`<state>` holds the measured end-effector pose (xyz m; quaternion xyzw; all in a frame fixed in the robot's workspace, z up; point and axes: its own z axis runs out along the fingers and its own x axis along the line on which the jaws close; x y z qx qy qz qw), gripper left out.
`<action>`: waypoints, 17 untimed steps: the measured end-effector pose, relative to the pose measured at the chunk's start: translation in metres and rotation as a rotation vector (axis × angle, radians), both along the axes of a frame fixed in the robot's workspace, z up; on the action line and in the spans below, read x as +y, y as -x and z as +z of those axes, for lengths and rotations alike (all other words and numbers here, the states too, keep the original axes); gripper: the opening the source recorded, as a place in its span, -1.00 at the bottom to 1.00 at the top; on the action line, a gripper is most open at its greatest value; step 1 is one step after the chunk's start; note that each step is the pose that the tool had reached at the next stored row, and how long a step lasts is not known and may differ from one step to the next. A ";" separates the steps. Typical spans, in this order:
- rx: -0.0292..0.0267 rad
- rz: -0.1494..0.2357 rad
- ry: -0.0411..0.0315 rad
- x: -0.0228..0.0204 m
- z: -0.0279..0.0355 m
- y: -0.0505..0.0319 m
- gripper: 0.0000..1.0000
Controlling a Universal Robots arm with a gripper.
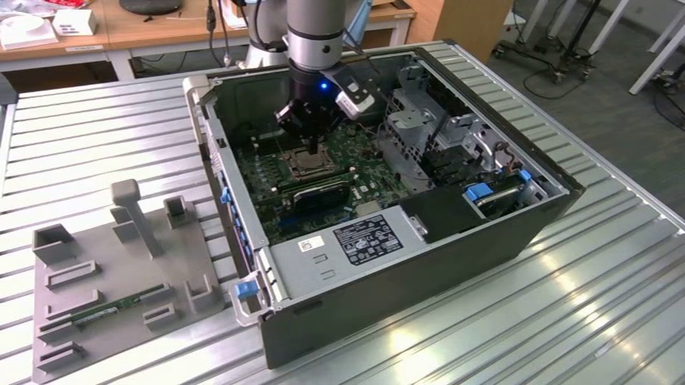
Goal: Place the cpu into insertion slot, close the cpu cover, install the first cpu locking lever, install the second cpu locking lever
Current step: 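Install the first cpu locking lever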
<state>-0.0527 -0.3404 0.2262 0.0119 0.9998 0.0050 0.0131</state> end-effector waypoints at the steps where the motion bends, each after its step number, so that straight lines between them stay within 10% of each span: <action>1: 0.0000 0.000 0.0000 0.0000 0.0000 0.0000 -0.79; 17: -0.0001 0.000 -0.0001 0.0000 0.0000 0.0019 -0.79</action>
